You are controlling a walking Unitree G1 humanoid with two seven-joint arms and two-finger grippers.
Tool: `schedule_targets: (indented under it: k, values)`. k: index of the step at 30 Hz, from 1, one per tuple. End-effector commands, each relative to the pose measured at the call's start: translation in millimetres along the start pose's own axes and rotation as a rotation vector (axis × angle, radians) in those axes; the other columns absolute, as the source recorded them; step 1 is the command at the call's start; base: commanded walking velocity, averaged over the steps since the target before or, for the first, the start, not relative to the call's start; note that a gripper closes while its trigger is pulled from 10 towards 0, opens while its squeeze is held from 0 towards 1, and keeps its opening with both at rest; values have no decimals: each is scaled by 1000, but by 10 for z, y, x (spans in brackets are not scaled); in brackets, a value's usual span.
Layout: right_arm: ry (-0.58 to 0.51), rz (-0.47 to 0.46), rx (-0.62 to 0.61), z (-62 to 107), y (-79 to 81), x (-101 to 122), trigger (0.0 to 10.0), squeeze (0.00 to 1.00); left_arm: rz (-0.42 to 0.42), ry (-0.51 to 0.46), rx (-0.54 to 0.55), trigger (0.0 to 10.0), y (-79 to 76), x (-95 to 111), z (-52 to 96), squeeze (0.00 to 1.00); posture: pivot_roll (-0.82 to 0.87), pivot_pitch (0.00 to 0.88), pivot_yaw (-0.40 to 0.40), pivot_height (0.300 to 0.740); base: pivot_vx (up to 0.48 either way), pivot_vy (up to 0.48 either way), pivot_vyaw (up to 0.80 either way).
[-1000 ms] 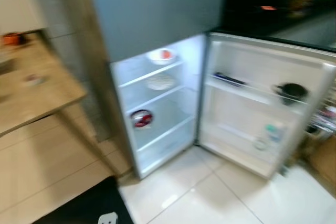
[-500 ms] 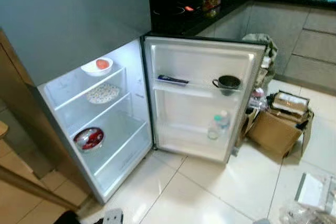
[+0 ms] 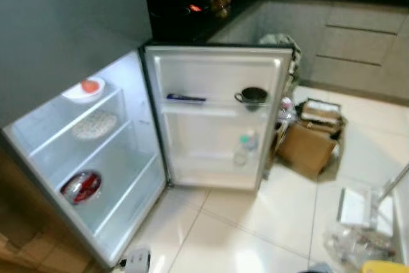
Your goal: Restocking fridge
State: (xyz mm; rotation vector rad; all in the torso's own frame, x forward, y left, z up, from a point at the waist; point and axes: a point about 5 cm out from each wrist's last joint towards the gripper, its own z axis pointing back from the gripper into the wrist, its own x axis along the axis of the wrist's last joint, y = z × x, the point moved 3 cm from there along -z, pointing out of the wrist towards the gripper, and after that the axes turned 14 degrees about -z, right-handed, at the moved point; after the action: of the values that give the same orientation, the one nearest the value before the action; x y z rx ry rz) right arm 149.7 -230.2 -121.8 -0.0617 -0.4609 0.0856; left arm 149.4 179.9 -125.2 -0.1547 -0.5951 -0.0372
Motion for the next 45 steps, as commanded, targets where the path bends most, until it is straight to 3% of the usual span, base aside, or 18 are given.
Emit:
schedule_targets:
  k: [1,10,19,28,31,38,45]
  values:
    - [4,-6,4,0,19,-24,10000,0,-10,9,0,10000,13,-6,3,0,-134,0,31,740,0,0,-425]
    - [-8,0,14,-6,54,2,10000,0,23,-9,1,10000,27,28,0,0,-131,0,33,740,0,-427,0]
    - [-11,4,18,-7,68,4,10000,0,29,2,62,10000,91,15,8,0,-131,0,33,740,0,0,0]
    - [-12,8,19,-9,70,12,10000,0,67,-22,48,10000,75,43,3,0,-127,0,33,740,0,0,0]
    - [-13,10,20,-10,72,18,10000,0,40,-4,21,10000,50,26,1,0,-127,0,33,740,0,0,0]
    - [-14,11,22,-10,80,13,10000,0,30,5,31,10000,56,8,4,0,-128,0,33,740,0,-480,0]
    - [-11,10,22,-9,80,6,10000,0,52,15,69,10000,93,-3,8,0,-128,0,33,740,0,0,0]
